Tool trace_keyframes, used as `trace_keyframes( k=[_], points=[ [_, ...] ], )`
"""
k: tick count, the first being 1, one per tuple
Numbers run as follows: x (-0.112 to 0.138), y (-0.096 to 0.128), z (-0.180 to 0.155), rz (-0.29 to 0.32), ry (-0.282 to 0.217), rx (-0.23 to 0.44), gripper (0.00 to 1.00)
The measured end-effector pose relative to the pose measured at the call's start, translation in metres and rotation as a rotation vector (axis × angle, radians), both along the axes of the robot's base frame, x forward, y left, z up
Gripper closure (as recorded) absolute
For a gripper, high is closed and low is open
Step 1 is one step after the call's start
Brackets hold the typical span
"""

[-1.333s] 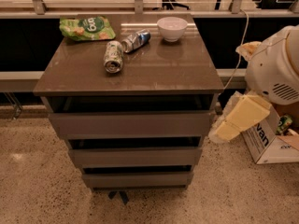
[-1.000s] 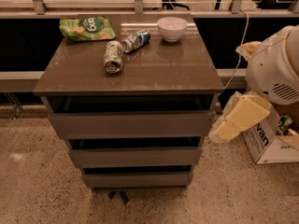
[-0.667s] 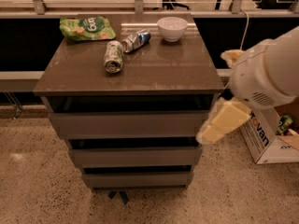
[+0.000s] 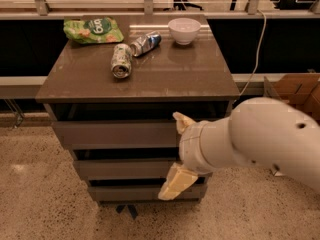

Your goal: Open bottom drawer

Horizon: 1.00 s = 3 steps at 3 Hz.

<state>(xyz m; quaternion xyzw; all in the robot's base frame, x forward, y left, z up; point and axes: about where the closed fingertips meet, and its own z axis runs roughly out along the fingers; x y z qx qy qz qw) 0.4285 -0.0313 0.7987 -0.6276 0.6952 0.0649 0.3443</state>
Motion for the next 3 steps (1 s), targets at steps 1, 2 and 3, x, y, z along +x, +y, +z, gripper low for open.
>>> trace_keyframes(
  k=[1,2,3],
  points=[
    [0.007,-0.005,0.007,-0.023,-0.028,-0.003,0.0],
    [0.005,-0.005,0.007,-0.019,-0.021,-0.004,0.0],
    [0.022,0.006,-0.018,-0.013,-0.028,0.046,0.0]
  ],
)
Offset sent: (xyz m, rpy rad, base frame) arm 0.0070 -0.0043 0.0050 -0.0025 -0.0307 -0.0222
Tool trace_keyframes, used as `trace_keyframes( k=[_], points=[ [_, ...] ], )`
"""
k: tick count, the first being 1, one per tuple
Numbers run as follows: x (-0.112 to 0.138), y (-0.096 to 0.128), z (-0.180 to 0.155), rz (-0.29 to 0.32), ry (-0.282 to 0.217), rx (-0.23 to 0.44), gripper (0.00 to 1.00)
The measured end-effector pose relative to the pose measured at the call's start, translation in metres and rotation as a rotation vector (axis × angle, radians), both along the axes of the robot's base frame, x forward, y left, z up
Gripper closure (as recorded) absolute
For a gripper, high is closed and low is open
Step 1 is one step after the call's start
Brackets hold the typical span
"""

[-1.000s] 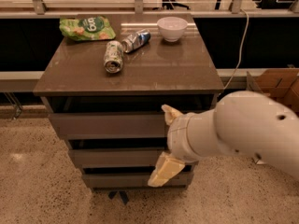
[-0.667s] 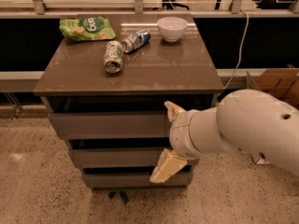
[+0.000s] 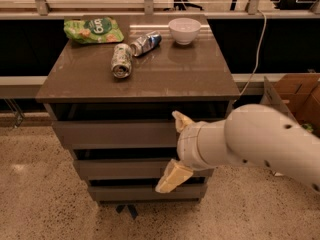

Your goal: Open bottom drawer

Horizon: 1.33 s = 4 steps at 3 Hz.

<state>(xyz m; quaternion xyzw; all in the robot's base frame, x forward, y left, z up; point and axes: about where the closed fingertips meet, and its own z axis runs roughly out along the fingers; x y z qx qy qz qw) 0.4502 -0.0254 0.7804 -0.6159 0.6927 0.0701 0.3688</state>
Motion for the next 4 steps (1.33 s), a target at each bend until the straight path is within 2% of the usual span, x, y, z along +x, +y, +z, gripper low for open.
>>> trace_keyframes(
  k=[1,2,3,4],
  points=[
    [0.018,0.028,-0.055,0.003,-0.005,0.133,0.0],
    [0.041,0.059,-0.071,0.018,-0.099,0.241,0.0],
    [0.059,0.086,-0.06,0.11,-0.252,0.335,0.0],
    [0.051,0.107,-0.057,0.163,-0.286,0.397,0.0]
  ],
)
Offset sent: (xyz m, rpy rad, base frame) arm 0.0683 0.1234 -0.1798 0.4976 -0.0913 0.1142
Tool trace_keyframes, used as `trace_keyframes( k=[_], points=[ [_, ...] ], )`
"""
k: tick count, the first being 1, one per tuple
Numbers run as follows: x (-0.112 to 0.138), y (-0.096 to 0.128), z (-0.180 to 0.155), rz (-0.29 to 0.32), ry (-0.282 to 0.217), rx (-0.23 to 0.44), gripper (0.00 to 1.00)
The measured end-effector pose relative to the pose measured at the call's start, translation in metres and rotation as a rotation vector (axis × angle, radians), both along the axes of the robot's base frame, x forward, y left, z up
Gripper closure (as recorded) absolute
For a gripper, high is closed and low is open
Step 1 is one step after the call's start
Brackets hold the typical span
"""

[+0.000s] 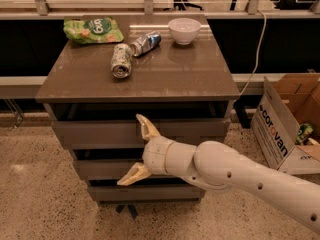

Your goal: Open bottom drawer

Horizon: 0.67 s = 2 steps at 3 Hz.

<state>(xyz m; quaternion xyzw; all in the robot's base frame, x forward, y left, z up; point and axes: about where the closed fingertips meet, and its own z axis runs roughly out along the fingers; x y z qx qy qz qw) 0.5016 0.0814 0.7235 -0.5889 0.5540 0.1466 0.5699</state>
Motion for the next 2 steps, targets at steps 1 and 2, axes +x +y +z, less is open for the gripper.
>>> trace_keyframes(
  k=[1,2],
  points=[
    [0.001,-0.002,-0.002,-0.008,0.017,-0.01,0.0],
    [-0.007,-0.028,-0.026,-0.041,0.081,-0.049,0.0]
  ],
)
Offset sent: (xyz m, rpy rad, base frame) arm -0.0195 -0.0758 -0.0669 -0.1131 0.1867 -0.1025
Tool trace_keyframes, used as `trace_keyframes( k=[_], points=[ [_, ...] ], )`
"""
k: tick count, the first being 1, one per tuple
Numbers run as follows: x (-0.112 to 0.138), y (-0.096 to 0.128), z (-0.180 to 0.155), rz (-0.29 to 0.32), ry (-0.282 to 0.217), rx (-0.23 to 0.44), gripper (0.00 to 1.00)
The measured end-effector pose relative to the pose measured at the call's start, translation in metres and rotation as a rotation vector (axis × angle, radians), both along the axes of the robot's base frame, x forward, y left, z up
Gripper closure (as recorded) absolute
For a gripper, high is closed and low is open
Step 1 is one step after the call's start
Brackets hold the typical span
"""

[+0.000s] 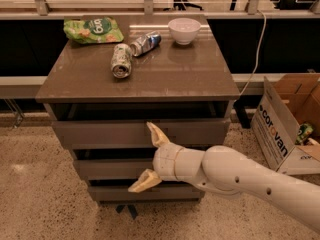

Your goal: Open bottom drawer

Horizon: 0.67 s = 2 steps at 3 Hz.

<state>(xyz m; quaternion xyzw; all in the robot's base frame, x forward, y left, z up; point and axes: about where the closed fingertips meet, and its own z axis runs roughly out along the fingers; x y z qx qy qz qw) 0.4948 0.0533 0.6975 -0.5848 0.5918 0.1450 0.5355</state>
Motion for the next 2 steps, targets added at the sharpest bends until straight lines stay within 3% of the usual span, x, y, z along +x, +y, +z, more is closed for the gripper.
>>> trace_keyframes(
  k=[1,2],
  points=[
    [-0.01,-0.028,-0.024,-0.019,-0.007,-0.015,0.0],
    [-0.017,-0.063,-0.075,0.017,-0.047,0.066,0.0]
  ],
)
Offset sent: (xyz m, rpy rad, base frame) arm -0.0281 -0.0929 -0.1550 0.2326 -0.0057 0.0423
